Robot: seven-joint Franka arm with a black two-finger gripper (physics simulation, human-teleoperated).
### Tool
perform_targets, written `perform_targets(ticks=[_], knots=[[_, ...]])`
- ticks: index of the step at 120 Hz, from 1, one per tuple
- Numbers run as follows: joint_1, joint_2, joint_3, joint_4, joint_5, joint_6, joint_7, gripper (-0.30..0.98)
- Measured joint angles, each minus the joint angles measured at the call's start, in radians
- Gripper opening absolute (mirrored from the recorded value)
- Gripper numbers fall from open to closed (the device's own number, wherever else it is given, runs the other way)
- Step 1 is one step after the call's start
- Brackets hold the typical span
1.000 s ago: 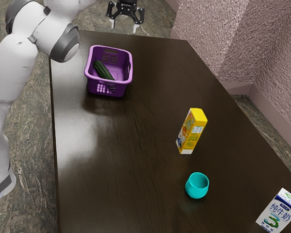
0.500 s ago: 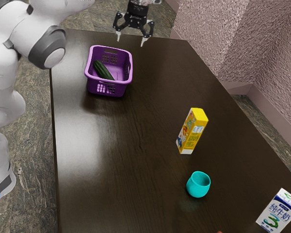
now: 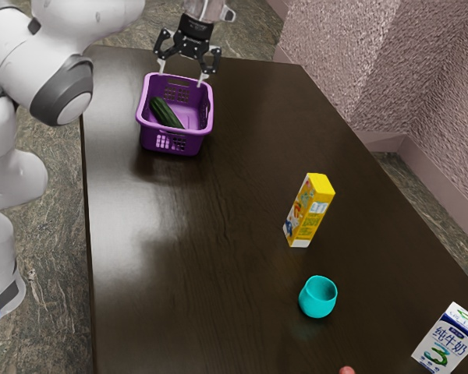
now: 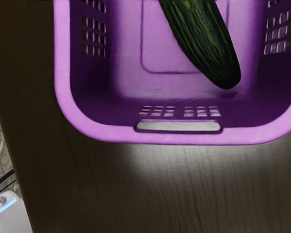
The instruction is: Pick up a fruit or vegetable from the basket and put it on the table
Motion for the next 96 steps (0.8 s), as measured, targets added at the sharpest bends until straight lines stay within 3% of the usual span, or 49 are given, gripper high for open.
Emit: perform_targets(ticks=[18, 40, 64, 96], knots=[[0.002, 0.035, 0.077, -0.044, -0.03, 0.023, -0.015, 0.69], [0.059, 0.016, 0.043, -0.032, -0.101, 0.065, -0.105, 0.69], [0.119, 0.017, -0.01, -0.098, -0.11, 0.133, -0.23, 0.69], [0.183, 0.02, -0.014, -0.177, -0.068, 0.198, -0.315, 0.69]])
